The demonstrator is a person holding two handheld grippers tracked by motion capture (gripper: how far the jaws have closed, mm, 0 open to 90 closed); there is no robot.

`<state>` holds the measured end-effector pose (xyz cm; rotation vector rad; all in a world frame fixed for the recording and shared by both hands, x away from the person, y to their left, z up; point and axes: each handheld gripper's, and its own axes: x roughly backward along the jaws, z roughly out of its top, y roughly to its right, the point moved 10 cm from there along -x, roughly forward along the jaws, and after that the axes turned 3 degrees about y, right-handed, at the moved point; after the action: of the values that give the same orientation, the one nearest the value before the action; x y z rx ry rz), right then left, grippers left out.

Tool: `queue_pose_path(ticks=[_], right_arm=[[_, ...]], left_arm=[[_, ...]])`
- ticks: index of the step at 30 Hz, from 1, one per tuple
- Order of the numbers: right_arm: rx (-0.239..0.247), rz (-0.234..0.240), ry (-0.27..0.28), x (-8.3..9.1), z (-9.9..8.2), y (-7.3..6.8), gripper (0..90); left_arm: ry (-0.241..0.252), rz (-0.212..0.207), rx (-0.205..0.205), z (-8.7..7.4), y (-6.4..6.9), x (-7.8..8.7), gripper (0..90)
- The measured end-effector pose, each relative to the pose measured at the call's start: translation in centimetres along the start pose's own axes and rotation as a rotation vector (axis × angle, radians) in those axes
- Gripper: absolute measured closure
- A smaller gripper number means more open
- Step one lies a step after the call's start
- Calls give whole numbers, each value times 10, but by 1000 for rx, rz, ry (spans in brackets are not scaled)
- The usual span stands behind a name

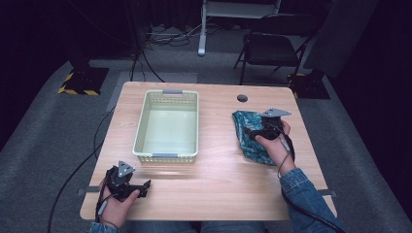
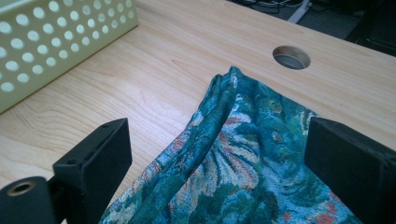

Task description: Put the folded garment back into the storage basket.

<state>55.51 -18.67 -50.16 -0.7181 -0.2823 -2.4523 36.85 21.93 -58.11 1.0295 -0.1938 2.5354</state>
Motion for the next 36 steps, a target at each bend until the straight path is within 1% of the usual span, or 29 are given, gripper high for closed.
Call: queue_pose_path(ticks=[6,12,16,20,22,23,24,25,26,27,30,31,32,33,36], right_arm=[[16,2,-26,-8,-6,-4,82],[11,11,-60,-19,-18,-6,85],[17,16,-90,-27,-25,-8,93],[45,26,-119,-34,-32,-12,142],[73,28,-146,-37,-38,-13,223],[82,35,-164,-40,-42,-14,242],[91,35,-170,-41,-43,-14,276],[115,34,-181,-42,-46,-15,329],[124,34,-189,-42,-48,-16,352],[125,37,-187,-42,-48,-17,378],[137,30,-194,-41,-47,-18,514],[135,25,-196,-40,-47,-19,562],[144,14,-202,-40,-47,-18,606],[154,-6,-209,-39,-48,-17,634],[150,-19,-206,-39,-48,-16,727]], left_arm=[[0,0,0,0,0,0,4],[0,0,0,0,0,0,3],[0,0,0,0,0,0,3],[-1,0,-1,0,0,0,4],[-1,-1,-1,0,0,0,4],[-1,-1,-1,0,0,0,4],[-1,-1,-1,0,0,0,3],[-1,-1,0,0,0,0,4],[-1,-1,-1,0,0,0,4],[-1,-1,-1,0,0,0,4],[-1,-1,-1,0,0,0,4],[-1,-1,-1,0,0,0,3],[-1,-1,-1,0,0,0,4],[-1,0,-1,0,0,0,4],[-1,0,-1,-1,0,0,4]])
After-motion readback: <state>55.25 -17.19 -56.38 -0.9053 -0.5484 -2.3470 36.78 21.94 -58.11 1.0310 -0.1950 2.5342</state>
